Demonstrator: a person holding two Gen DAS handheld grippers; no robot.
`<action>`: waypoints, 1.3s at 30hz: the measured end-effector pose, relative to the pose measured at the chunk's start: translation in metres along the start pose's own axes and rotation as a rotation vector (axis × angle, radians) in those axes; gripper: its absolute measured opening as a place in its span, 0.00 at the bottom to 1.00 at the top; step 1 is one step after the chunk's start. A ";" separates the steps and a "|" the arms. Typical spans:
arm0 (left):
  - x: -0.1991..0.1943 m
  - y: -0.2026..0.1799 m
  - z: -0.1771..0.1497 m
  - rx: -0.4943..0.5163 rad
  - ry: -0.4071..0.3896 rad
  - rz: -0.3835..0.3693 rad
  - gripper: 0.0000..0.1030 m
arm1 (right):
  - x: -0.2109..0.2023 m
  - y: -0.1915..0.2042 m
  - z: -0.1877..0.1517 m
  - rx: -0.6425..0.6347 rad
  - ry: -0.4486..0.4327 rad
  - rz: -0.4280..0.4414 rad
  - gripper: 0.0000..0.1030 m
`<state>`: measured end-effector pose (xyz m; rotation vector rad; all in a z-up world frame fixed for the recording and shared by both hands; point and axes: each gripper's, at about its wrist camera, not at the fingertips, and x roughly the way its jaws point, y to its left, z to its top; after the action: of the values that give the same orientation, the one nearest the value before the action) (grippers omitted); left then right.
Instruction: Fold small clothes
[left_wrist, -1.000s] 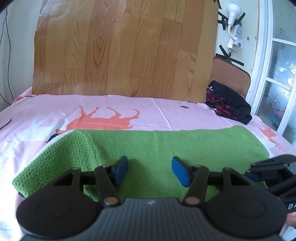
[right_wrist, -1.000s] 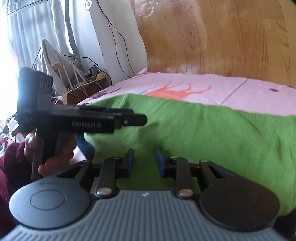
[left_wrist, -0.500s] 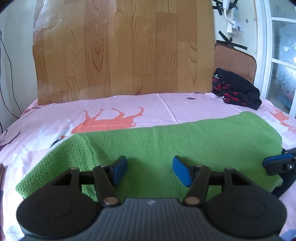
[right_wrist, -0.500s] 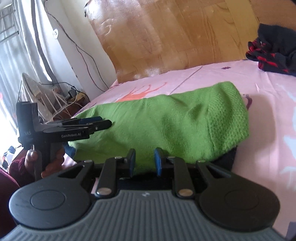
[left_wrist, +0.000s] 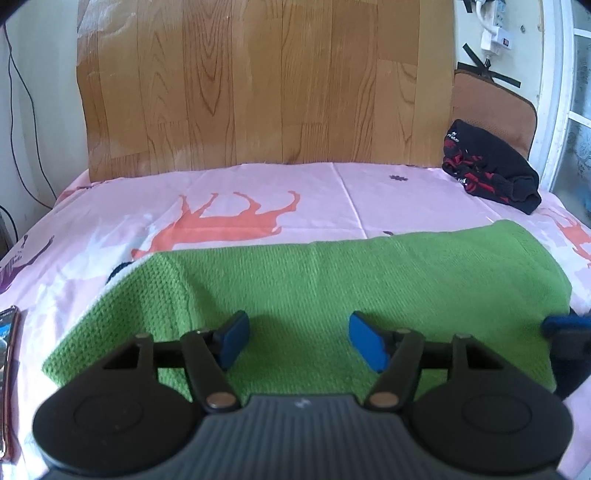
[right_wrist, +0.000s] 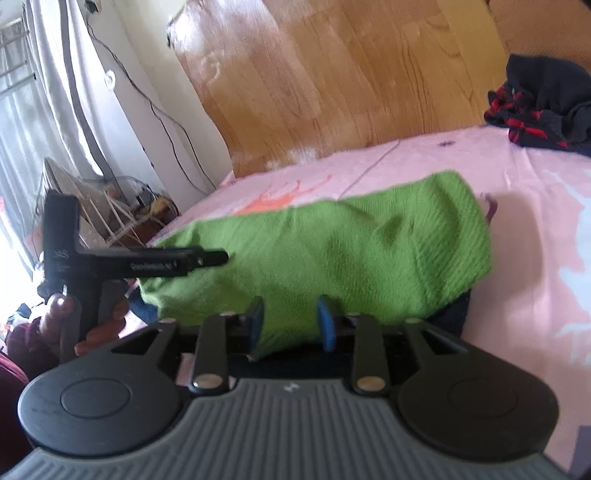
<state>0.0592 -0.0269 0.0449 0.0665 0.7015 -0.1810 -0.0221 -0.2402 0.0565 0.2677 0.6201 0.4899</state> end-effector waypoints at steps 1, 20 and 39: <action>0.000 0.000 0.000 0.000 0.005 0.001 0.62 | -0.006 -0.001 0.002 0.002 -0.025 -0.009 0.51; -0.049 0.103 0.037 -0.181 -0.014 -0.031 0.99 | -0.078 -0.092 0.001 0.476 -0.176 -0.162 0.80; -0.001 0.131 -0.008 -0.308 0.186 -0.251 0.87 | -0.008 -0.075 0.027 0.363 0.012 -0.072 0.81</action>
<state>0.0785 0.1033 0.0393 -0.3035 0.9154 -0.3075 0.0151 -0.3110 0.0530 0.5843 0.7274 0.3075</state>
